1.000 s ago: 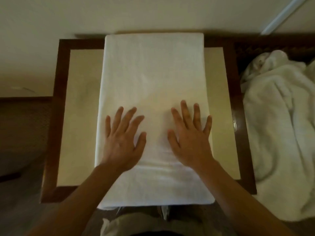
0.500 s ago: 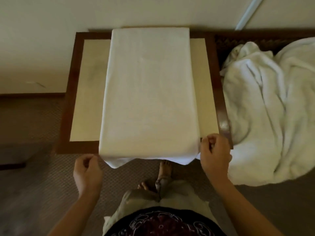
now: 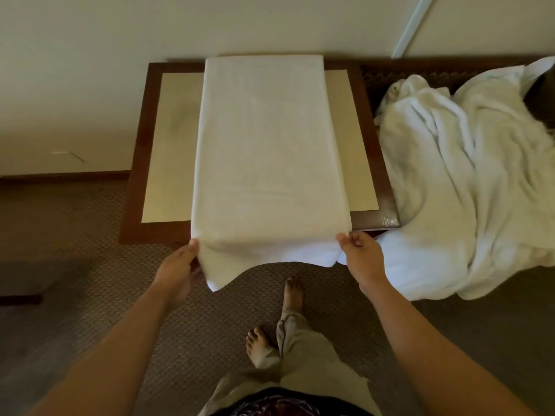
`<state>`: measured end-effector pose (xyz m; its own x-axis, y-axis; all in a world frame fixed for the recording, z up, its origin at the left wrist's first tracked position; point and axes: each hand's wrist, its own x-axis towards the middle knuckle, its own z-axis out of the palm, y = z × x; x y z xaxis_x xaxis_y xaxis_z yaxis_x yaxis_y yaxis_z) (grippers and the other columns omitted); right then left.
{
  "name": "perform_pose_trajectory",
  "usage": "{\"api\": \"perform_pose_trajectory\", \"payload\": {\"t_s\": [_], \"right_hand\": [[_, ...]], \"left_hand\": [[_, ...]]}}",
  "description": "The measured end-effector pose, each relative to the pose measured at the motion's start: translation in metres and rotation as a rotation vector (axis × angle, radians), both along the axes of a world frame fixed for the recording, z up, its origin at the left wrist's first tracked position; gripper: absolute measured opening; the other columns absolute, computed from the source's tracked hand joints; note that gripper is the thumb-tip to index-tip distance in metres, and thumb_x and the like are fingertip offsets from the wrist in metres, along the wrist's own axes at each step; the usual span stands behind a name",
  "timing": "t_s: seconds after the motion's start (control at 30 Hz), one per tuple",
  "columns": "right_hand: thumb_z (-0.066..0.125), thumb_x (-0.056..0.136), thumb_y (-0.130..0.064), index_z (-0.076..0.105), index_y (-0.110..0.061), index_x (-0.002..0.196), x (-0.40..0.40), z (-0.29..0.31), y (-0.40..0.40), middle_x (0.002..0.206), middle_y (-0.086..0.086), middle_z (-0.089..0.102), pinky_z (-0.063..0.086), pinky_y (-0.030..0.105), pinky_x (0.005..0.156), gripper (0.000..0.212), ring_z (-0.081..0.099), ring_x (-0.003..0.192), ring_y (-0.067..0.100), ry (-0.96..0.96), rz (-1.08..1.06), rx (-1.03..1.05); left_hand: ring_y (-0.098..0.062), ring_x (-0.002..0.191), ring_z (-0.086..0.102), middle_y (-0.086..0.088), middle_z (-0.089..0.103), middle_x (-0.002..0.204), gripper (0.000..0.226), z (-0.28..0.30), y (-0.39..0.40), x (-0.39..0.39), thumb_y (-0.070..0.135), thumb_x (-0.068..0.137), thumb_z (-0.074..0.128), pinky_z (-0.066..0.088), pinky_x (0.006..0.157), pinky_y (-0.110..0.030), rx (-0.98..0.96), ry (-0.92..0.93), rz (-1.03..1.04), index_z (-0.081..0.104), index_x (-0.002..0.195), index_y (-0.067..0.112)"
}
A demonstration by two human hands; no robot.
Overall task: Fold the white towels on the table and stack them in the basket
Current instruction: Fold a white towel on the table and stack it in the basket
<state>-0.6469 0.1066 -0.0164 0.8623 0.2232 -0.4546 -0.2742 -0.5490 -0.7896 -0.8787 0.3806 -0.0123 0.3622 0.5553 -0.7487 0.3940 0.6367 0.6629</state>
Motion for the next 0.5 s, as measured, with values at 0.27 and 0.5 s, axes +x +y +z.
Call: {"api": "perform_pose_trajectory", "payload": {"t_s": [0.27,0.5], "right_hand": [[0.059,0.101,-0.028,0.059,-0.019,0.088,0.005,-0.018,-0.005,0.093,0.0,0.061,0.044,0.038,0.083,0.015,0.06,0.096,0.027,0.001,-0.08,-0.115],[0.063,0.092,0.001,0.06,-0.02,0.128,0.004,-0.025,-0.004,0.12,-0.006,0.067,0.047,0.027,0.09,0.042,0.059,0.116,0.014,0.188,0.057,0.128]], "left_hand": [[-0.014,0.085,0.055,0.0,0.061,0.099,0.028,-0.007,-0.013,0.007,0.041,0.107,0.049,0.043,0.073,-0.036,0.496,0.297,-0.216,0.061,0.116,0.018],[-0.026,0.112,0.06,-0.004,0.063,0.119,0.022,-0.02,-0.017,0.007,0.031,0.105,0.054,0.051,0.096,-0.047,0.303,0.174,-0.146,0.059,0.123,0.02]]}}
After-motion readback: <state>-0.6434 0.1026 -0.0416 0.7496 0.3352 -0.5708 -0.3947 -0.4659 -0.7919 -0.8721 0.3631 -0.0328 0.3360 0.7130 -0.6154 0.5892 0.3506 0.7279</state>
